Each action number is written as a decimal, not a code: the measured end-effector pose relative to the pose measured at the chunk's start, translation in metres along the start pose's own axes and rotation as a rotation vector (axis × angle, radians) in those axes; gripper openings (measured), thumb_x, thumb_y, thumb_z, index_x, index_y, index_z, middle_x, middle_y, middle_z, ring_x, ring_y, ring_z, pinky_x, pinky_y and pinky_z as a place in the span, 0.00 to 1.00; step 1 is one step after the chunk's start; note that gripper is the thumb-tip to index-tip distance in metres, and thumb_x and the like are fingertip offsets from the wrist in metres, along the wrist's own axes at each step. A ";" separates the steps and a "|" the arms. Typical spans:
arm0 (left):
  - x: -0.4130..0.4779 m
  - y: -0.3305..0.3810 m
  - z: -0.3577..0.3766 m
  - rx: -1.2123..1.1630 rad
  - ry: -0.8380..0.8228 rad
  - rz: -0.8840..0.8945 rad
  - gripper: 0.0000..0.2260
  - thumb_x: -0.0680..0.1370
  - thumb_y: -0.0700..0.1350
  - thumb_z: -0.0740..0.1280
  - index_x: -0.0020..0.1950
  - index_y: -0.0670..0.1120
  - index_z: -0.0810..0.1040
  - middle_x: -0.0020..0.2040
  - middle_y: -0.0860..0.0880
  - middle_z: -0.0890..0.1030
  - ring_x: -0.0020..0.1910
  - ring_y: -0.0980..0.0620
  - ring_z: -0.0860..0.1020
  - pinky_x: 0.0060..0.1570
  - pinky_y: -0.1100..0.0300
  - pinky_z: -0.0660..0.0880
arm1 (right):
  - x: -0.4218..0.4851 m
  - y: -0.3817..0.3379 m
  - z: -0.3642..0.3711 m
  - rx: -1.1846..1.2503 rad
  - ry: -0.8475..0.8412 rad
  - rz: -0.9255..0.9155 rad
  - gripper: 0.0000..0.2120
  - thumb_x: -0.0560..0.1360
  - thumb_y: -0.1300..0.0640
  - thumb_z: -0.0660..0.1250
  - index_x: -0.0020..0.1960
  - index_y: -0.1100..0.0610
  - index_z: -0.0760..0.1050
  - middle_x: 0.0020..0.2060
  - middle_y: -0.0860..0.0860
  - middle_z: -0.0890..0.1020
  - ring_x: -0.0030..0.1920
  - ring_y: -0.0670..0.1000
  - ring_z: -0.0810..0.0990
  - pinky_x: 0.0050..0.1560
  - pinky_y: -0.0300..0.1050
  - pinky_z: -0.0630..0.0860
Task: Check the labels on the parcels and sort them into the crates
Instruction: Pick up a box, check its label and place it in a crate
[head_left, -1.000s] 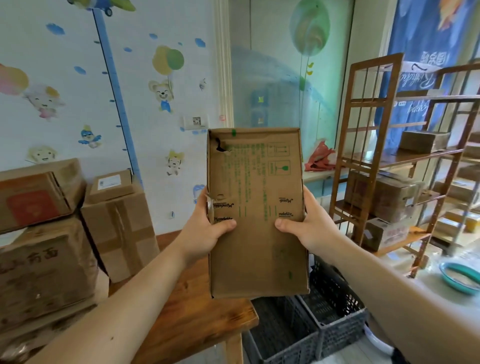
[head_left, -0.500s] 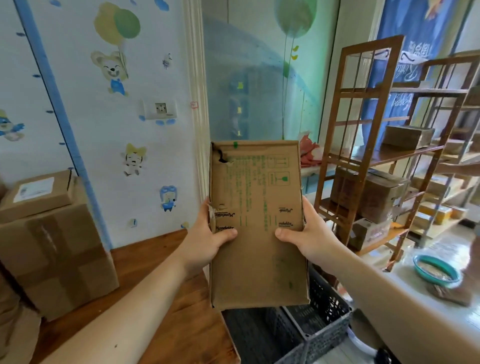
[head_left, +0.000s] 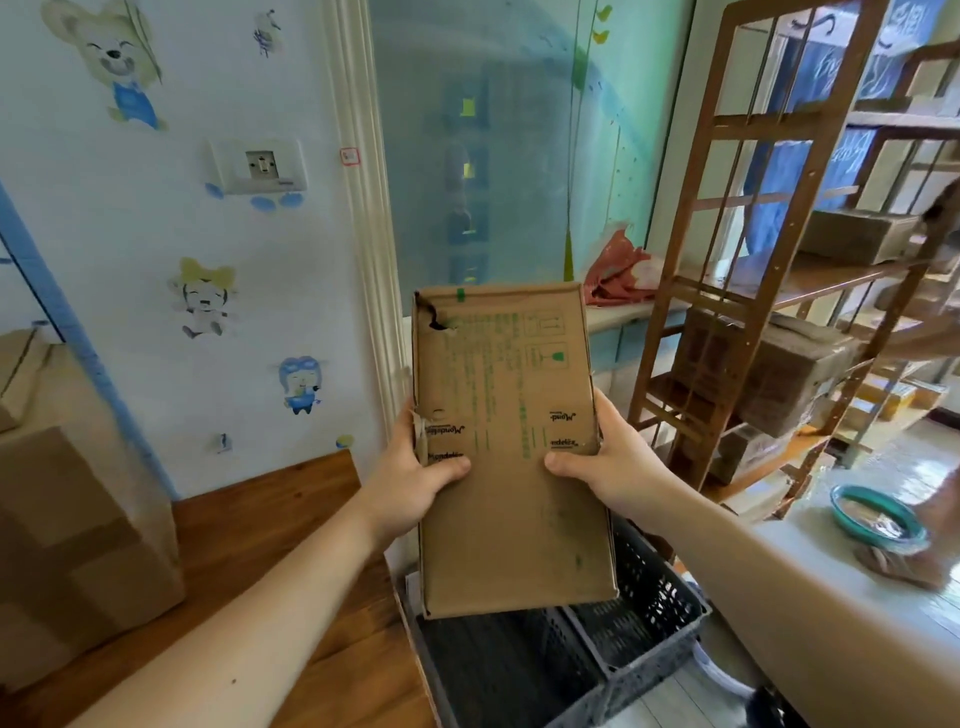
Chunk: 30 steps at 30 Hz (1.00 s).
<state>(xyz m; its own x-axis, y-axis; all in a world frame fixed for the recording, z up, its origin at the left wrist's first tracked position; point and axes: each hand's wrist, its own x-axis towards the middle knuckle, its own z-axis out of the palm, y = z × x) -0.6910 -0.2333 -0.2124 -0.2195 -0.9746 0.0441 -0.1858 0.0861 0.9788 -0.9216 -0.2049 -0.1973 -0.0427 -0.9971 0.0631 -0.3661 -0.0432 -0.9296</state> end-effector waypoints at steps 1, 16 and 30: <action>0.004 -0.002 0.004 -0.002 0.012 -0.010 0.35 0.77 0.38 0.70 0.78 0.52 0.55 0.60 0.52 0.78 0.56 0.57 0.79 0.42 0.70 0.77 | 0.006 0.004 -0.003 0.002 -0.018 0.004 0.34 0.72 0.62 0.75 0.68 0.38 0.63 0.56 0.42 0.82 0.58 0.46 0.80 0.64 0.57 0.76; 0.039 -0.003 0.130 -0.048 0.320 -0.172 0.29 0.77 0.37 0.70 0.73 0.53 0.62 0.56 0.53 0.81 0.51 0.56 0.81 0.43 0.65 0.78 | 0.092 0.075 -0.097 -0.007 -0.341 -0.027 0.35 0.73 0.64 0.73 0.73 0.46 0.61 0.56 0.43 0.81 0.57 0.46 0.80 0.64 0.52 0.75; 0.025 0.002 0.164 -0.268 0.566 -0.283 0.12 0.84 0.54 0.55 0.60 0.58 0.77 0.53 0.57 0.81 0.56 0.56 0.77 0.62 0.57 0.71 | 0.087 0.095 -0.122 0.081 -0.416 -0.018 0.26 0.74 0.63 0.73 0.66 0.46 0.68 0.53 0.45 0.83 0.54 0.47 0.81 0.60 0.52 0.77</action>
<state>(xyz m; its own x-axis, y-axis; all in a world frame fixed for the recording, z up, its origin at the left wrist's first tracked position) -0.8540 -0.2237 -0.2419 0.3508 -0.9160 -0.1946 0.0972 -0.1711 0.9804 -1.0737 -0.2876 -0.2358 0.3477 -0.9359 -0.0570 -0.2881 -0.0488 -0.9564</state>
